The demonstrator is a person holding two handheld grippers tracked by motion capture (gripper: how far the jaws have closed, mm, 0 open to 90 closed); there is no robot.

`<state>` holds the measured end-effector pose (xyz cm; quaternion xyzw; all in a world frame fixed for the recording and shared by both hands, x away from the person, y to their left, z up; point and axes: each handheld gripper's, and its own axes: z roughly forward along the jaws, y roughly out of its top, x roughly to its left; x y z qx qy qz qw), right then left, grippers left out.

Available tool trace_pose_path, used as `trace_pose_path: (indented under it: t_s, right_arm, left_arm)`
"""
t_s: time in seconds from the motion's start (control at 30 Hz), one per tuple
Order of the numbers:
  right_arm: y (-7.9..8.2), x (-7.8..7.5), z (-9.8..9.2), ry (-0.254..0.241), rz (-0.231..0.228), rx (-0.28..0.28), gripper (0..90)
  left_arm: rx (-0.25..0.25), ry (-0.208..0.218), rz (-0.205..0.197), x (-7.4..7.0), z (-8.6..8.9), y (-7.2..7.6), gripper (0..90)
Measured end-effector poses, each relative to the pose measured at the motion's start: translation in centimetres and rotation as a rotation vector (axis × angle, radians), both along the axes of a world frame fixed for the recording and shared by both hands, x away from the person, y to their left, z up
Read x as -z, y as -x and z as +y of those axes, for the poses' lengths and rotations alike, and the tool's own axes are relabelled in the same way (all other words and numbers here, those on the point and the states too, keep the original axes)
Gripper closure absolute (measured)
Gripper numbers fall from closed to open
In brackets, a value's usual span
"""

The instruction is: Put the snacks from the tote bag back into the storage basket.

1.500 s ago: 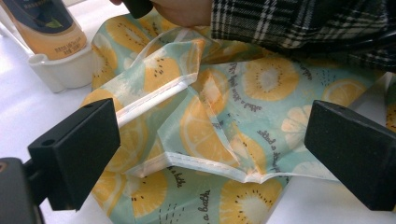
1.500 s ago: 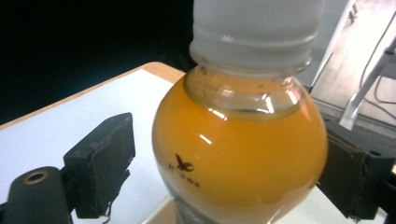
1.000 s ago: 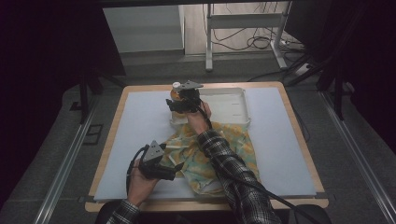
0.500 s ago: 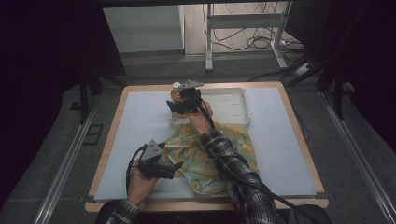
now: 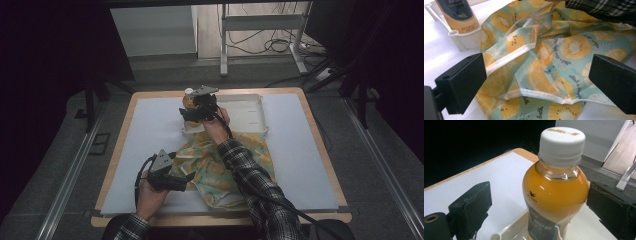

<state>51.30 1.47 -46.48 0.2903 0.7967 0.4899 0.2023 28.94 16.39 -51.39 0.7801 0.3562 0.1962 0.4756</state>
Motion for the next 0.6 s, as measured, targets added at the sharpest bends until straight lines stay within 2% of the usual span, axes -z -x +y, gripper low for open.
trace_pose_path:
  t_s: [0.6]
  right_arm:
    - [1.2, -1.0, -0.5, 0.0, 0.014, -0.038, 5.9]
  left_arm:
    - [-0.006, 0.02, -0.005, -0.1, 0.1, 0.0, 1.3]
